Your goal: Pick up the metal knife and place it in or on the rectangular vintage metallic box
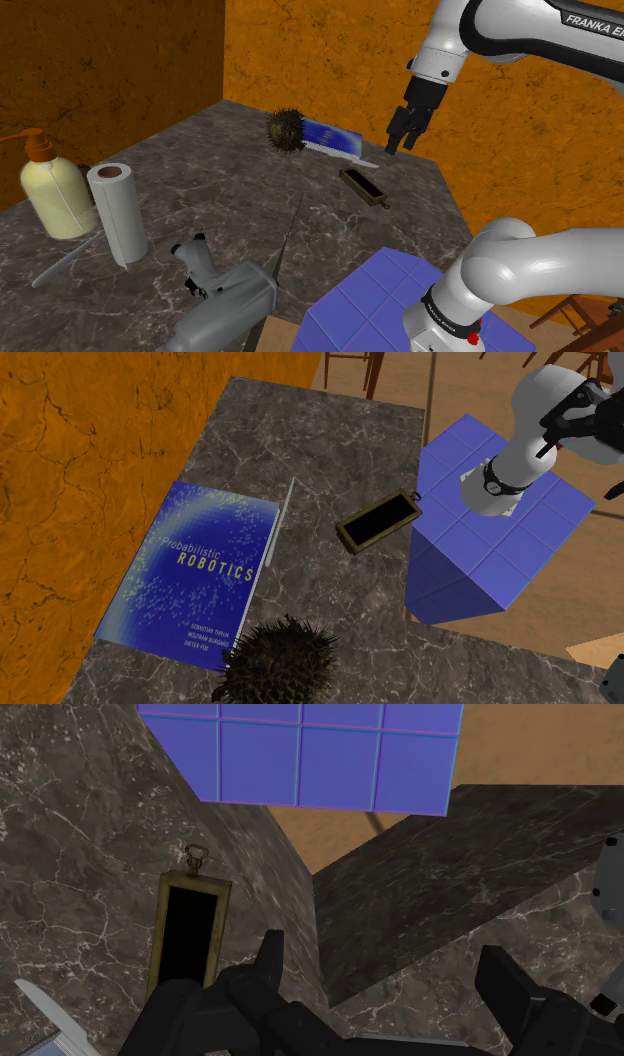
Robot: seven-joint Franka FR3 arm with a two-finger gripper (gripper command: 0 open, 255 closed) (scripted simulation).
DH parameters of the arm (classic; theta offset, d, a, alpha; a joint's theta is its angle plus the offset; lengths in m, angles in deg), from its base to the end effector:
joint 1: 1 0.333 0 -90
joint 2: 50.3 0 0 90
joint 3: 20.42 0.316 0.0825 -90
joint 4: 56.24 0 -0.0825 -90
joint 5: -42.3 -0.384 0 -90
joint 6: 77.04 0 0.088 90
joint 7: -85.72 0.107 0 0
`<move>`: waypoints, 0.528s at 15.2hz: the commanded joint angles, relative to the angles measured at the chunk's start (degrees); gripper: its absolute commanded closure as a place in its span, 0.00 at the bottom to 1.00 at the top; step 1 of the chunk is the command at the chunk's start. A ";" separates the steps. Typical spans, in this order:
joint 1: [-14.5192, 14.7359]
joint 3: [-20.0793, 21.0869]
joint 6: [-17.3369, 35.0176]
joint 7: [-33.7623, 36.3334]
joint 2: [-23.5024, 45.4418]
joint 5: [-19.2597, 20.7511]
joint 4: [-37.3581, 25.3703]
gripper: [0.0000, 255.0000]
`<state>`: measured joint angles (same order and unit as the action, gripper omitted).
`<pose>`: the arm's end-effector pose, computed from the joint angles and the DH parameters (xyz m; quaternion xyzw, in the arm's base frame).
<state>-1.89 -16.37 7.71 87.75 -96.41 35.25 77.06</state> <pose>0.2915 0.0376 0.6015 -0.9991 -0.0028 0.0232 0.0351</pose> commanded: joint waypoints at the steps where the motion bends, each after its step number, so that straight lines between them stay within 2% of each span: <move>1: 0.00 0.00 0.00 0.00 0.00 0.00 0.00 0.00; 8: -0.99 -9.36 8.98 -14.36 1.42 5.74 5.98 0.00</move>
<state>-2.68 -24.18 15.46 75.76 -95.56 40.08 82.67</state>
